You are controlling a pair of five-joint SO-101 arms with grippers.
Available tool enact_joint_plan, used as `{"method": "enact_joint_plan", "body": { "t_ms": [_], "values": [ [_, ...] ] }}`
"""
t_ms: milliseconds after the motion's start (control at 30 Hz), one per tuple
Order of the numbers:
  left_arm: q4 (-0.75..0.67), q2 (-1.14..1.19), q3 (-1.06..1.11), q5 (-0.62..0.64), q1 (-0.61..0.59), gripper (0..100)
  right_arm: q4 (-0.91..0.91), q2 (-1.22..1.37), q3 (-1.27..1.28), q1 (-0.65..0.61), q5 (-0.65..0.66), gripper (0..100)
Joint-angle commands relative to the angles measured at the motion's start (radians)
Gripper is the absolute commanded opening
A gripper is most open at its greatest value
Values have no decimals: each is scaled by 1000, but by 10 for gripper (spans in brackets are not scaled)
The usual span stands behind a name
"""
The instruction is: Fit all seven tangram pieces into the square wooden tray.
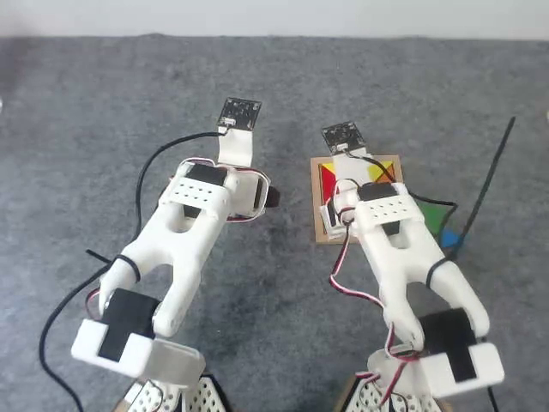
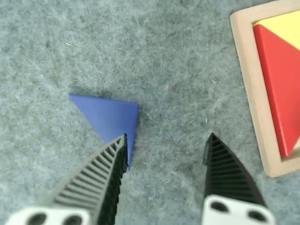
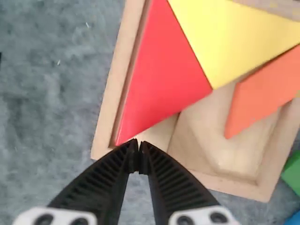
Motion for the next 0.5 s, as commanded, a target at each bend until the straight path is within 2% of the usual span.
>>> {"method": "enact_joint_plan", "body": {
  "t_ms": [0,167,467],
  "values": [
    [-15,-57,-4,-8,6,258,-21,70,-63,48,18,21],
    [-15,-57,-4,-8,6,258,-19,176,-141,105,20,21],
    [-15,-57,-4,-8,6,258,-21,189,-238,157,46,21]
  ]
}}
